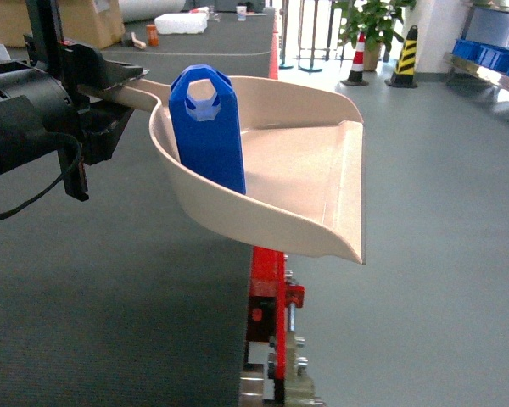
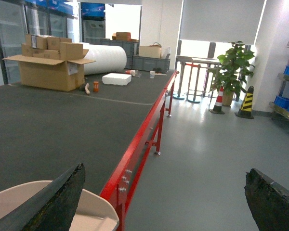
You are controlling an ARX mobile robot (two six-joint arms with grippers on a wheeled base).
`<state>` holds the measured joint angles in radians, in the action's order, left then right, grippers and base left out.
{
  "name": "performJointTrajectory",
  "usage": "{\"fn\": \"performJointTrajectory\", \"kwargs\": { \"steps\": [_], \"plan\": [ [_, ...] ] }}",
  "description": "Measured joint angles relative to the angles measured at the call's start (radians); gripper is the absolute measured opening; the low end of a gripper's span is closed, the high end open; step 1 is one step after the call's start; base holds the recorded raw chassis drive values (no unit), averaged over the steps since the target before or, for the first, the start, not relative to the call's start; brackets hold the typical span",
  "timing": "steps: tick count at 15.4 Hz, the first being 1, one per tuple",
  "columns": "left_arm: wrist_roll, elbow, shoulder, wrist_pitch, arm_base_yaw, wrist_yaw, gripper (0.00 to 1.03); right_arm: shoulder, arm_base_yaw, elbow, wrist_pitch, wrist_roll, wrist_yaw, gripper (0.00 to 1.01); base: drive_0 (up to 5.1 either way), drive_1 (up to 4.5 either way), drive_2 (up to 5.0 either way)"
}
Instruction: Place part in tray to right shelf
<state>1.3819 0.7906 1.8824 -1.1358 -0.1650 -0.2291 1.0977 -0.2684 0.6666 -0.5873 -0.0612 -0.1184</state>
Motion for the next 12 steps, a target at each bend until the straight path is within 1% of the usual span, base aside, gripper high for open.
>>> {"fn": "performJointTrajectory", "kwargs": {
  "steps": [12],
  "plan": [
    [0.0,0.0,0.0,0.001,0.0,0.0,0.17,0.0,0.0,0.0,-0.003,0.0,0.0,0.98,4.8,-2.53,-2.5]
  ]
}}
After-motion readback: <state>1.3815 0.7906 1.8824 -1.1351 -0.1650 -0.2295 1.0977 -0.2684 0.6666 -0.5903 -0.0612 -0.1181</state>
